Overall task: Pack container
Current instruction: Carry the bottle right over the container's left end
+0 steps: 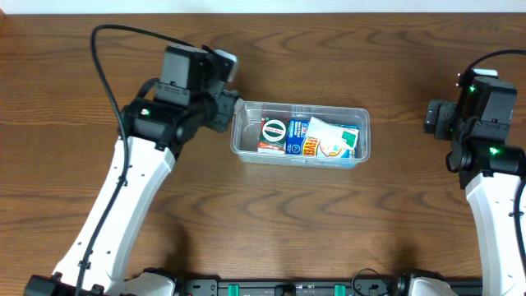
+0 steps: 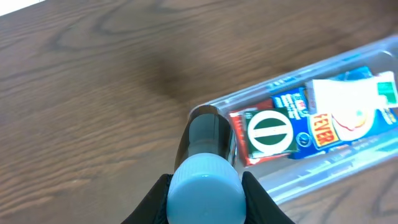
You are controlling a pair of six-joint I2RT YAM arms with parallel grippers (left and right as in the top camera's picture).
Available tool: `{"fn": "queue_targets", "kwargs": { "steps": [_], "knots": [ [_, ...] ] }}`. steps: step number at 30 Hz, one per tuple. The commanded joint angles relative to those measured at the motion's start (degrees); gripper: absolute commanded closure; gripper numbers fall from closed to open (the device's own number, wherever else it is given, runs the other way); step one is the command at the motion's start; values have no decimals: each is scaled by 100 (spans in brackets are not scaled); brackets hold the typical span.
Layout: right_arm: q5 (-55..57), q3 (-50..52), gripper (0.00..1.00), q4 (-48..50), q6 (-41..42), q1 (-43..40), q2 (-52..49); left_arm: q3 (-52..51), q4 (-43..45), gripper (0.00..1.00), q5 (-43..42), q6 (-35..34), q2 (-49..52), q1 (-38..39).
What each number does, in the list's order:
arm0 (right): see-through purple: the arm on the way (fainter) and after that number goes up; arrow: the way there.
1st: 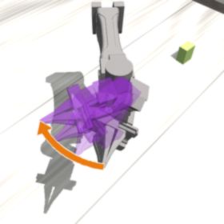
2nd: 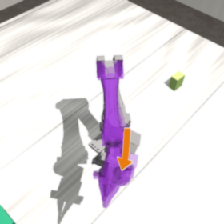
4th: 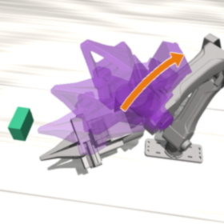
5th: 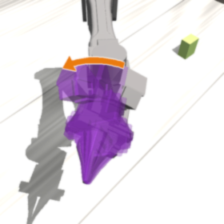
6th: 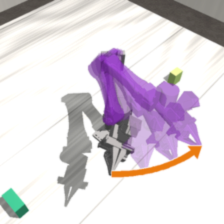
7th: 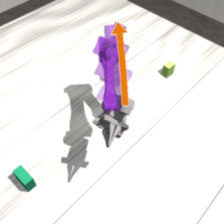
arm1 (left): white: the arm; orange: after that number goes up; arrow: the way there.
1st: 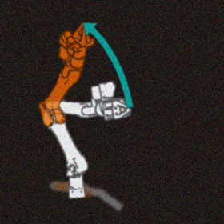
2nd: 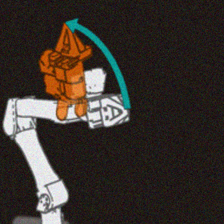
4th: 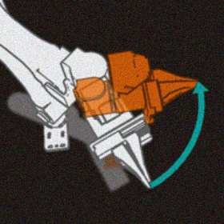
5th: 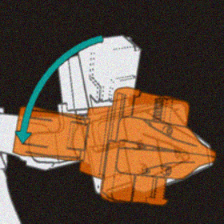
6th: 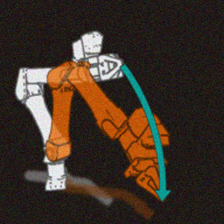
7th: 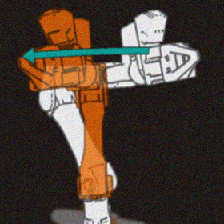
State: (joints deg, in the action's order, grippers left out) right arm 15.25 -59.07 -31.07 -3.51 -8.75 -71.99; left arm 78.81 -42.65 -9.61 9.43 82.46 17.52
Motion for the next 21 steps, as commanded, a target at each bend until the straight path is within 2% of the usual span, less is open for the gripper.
{"fn": "queue_targets", "kwargs": {
  "steps": [1, 4, 12, 21],
  "knots": [
    [63, -17, 1, -7, 70, -33, 35, 131, 28, 92, -37, 149, 17, 181],
    [63, -17, 1, -7, 70, -35, 35, 129, 26, 92, -39, 37, 31, 302],
    [63, -17, 1, -7, 70, -33, 35, 61, -142, 92, -39, -1010, 570, 542],
    [63, -17, 1, -7, 70, -35, 35, 55, -105, 94, -22, -1108, 1484, 667]
  ]
}}
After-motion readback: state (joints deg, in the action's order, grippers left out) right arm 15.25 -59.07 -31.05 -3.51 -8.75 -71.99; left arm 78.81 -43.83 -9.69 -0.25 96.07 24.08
